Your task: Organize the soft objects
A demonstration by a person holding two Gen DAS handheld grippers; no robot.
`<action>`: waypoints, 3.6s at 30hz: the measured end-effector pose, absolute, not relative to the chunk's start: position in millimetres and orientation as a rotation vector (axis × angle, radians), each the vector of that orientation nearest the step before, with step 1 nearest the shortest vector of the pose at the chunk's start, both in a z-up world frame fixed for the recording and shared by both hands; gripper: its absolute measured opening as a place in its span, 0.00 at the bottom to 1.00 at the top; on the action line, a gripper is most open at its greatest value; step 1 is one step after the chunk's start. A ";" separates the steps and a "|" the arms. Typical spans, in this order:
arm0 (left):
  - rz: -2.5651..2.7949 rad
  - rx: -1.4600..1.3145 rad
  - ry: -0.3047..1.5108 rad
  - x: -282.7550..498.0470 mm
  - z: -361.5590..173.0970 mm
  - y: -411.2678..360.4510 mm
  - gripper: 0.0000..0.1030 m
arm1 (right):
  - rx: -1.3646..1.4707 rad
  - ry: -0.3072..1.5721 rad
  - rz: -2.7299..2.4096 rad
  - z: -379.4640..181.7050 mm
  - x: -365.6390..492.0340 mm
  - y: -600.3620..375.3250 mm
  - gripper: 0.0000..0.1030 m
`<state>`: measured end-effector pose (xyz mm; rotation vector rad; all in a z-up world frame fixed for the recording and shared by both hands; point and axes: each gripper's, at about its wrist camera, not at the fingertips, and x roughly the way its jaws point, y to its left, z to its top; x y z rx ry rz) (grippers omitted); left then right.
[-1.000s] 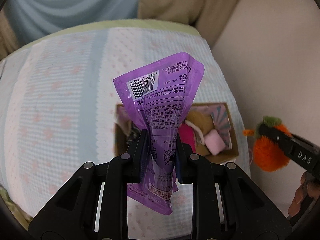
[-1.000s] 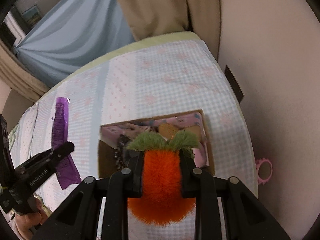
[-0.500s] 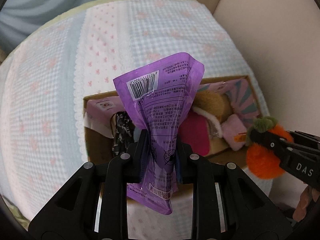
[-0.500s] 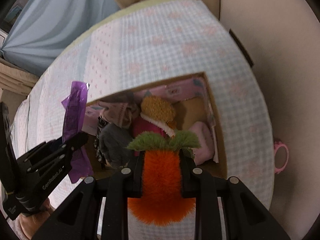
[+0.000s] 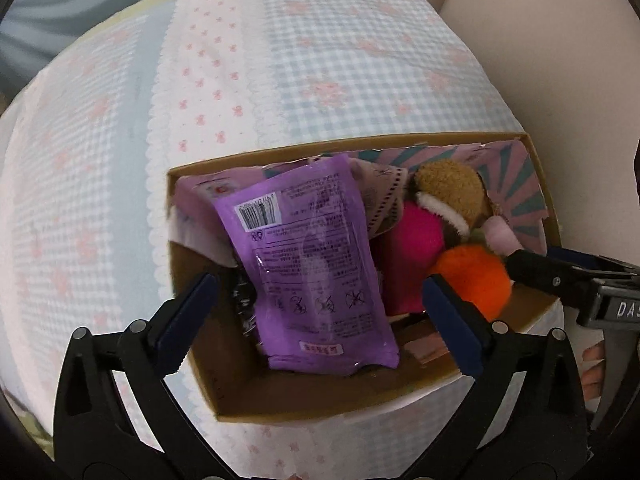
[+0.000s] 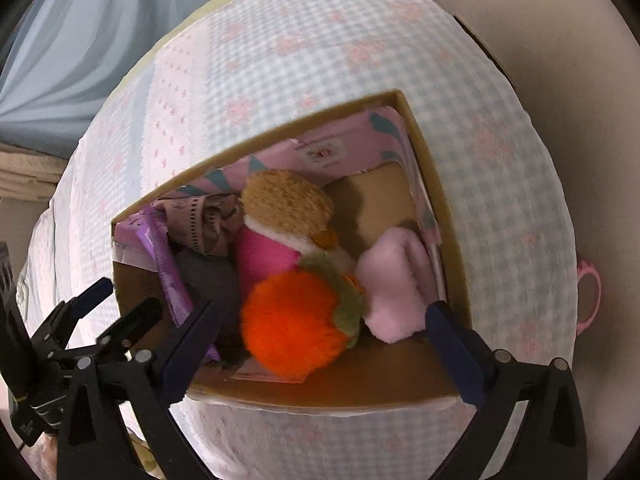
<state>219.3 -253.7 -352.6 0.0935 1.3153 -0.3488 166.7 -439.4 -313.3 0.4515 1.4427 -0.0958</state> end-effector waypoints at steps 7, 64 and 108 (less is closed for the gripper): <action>-0.332 0.082 1.298 213.6 -340.2 -240.8 0.99 | 0.446 1.428 -0.105 -304.3 160.5 -438.9 0.99; -0.134 -0.042 0.531 24.3 28.2 -20.0 0.99 | 0.004 0.656 -0.104 62.1 18.8 -230.6 0.99; -0.117 -0.034 0.508 22.0 29.0 -11.4 0.99 | -0.008 0.652 -0.090 64.2 27.3 -227.2 0.99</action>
